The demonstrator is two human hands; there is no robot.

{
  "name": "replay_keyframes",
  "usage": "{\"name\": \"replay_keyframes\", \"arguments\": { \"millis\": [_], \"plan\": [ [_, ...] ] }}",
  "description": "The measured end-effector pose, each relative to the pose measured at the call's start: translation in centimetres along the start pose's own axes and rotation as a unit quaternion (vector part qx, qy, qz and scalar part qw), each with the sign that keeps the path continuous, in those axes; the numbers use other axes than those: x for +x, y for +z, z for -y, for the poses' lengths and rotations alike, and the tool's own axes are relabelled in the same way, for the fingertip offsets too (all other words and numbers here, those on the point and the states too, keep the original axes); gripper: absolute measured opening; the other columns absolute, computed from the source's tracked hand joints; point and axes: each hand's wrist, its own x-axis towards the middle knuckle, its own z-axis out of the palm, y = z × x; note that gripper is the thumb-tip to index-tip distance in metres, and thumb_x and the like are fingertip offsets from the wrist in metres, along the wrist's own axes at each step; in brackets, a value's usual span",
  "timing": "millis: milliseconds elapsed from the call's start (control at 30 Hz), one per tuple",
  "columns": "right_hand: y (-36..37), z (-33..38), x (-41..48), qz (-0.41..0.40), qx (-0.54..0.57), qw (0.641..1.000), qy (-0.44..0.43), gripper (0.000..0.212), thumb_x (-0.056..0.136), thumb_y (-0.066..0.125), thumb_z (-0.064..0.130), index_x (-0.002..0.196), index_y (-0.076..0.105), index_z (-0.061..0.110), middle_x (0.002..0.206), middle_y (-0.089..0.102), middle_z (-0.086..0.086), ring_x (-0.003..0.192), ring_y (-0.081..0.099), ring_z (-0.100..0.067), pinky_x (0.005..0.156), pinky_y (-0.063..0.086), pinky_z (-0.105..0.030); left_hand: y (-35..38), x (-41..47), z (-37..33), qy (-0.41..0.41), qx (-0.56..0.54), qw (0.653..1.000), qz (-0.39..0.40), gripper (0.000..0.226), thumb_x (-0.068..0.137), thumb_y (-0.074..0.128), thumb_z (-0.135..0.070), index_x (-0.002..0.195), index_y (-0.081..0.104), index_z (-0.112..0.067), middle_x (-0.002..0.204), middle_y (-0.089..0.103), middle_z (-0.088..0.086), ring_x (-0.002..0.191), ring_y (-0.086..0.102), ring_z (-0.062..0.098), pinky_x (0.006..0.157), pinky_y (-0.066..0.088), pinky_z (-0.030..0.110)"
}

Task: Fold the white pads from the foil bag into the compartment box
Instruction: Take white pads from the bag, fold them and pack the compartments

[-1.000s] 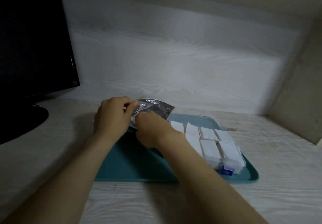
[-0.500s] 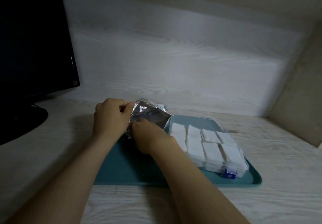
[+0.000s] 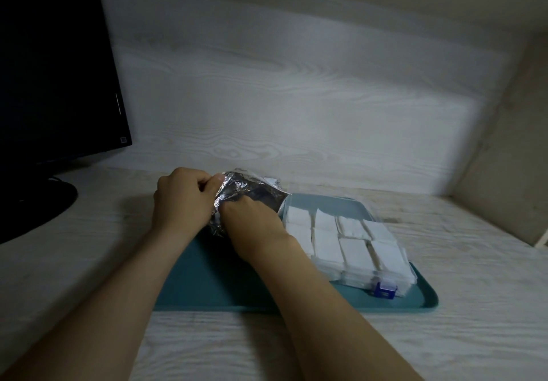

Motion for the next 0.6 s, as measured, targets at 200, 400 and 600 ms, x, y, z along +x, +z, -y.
{"name": "replay_keyframes", "arguments": {
  "millis": [200, 400, 600],
  "plan": [
    [-0.9, 0.2, -0.4, -0.027, 0.020, 0.999, 0.030, 0.040, 0.095, 0.060, -0.001, 0.134, 0.057, 0.007, 0.132, 0.062, -0.018, 0.118, 0.065, -0.040, 0.087, 0.053, -0.044, -0.2, -0.2, -0.3, -0.022, 0.007, 0.999, 0.027, 0.044, 0.097, 0.070, -0.047, 0.074, 0.074, -0.009, 0.064, 0.068, 0.007, 0.078, 0.063, 0.039, 0.072, 0.054, 0.043],
    [-1.7, -1.1, -0.5, -0.183, 0.146, 0.968, 0.093, 0.043, 0.085, 0.057, 0.000, 0.125, 0.062, 0.014, 0.106, 0.070, -0.016, 0.096, 0.064, -0.038, 0.073, 0.050, -0.038, -0.2, -0.1, -0.6, -0.042, 0.010, 0.999, -0.004, 0.044, 0.097, 0.069, -0.047, 0.070, 0.071, -0.012, 0.064, 0.068, 0.002, 0.077, 0.065, 0.036, 0.069, 0.054, 0.040],
    [-3.0, -3.4, -1.1, -0.262, 0.266, 0.923, 0.089, 0.042, 0.083, 0.049, -0.001, 0.116, 0.063, 0.021, 0.071, 0.059, -0.001, 0.060, 0.049, -0.018, 0.057, 0.035, -0.034, -0.1, -0.4, -1.0, -0.033, 0.027, 0.999, -0.024, 0.045, 0.098, 0.068, -0.049, 0.068, 0.072, -0.015, 0.065, 0.069, 0.001, 0.072, 0.066, 0.033, 0.064, 0.052, 0.037]
  ]
}}
